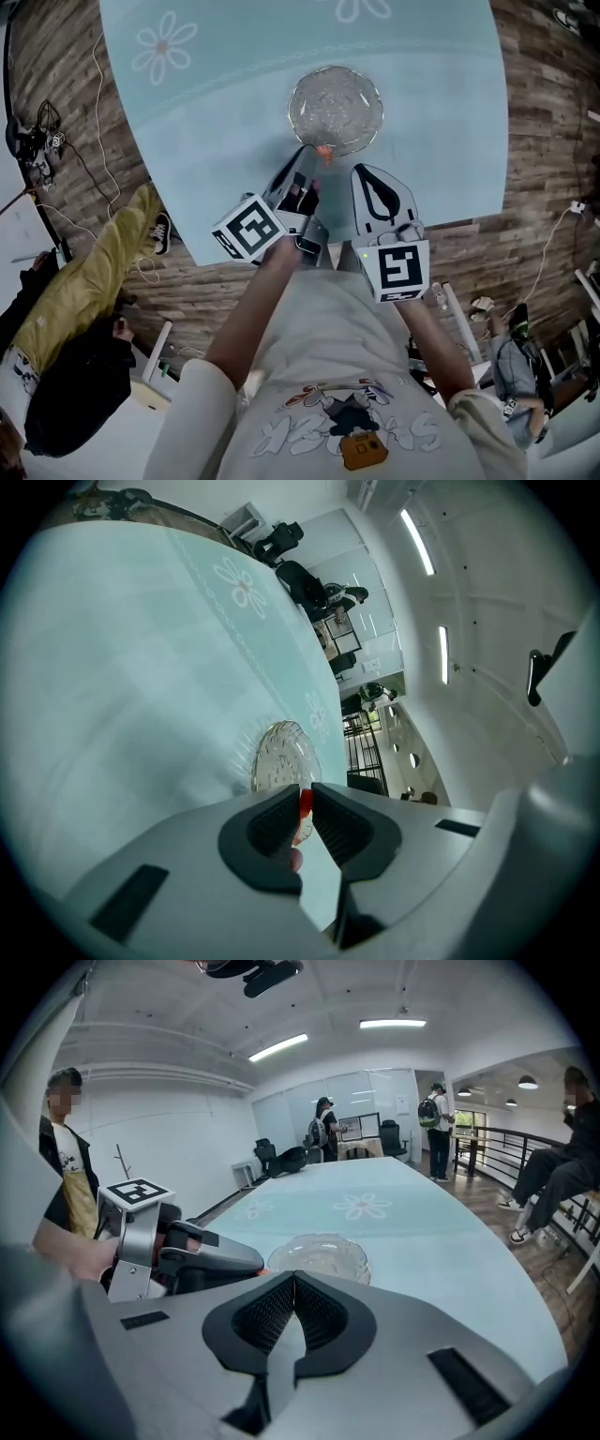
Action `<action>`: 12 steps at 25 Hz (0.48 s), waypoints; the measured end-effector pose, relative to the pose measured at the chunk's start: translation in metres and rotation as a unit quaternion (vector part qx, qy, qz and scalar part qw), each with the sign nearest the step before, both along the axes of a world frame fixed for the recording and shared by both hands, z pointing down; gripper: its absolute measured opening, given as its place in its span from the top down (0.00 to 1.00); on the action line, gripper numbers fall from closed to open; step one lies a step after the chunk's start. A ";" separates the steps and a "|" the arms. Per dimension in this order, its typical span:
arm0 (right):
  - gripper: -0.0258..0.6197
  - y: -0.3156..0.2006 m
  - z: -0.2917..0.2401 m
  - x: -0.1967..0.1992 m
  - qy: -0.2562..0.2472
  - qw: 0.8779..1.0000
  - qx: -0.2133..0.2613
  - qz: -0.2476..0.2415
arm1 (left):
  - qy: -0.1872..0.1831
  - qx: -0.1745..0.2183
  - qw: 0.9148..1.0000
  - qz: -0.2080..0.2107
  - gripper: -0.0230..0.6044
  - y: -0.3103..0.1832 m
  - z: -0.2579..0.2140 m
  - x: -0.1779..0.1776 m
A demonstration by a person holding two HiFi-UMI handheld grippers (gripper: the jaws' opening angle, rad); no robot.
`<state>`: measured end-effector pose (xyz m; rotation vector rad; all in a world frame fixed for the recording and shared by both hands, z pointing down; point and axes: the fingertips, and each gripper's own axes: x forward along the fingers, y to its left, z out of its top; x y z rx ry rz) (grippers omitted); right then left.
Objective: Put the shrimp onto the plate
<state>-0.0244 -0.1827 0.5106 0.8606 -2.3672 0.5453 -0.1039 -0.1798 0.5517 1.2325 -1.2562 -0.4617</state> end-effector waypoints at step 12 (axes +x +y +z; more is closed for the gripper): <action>0.92 -0.002 0.007 0.001 -0.002 1.000 -0.013 0.010 | -0.039 -0.044 0.998 0.000 0.89 -0.001 0.020 -0.004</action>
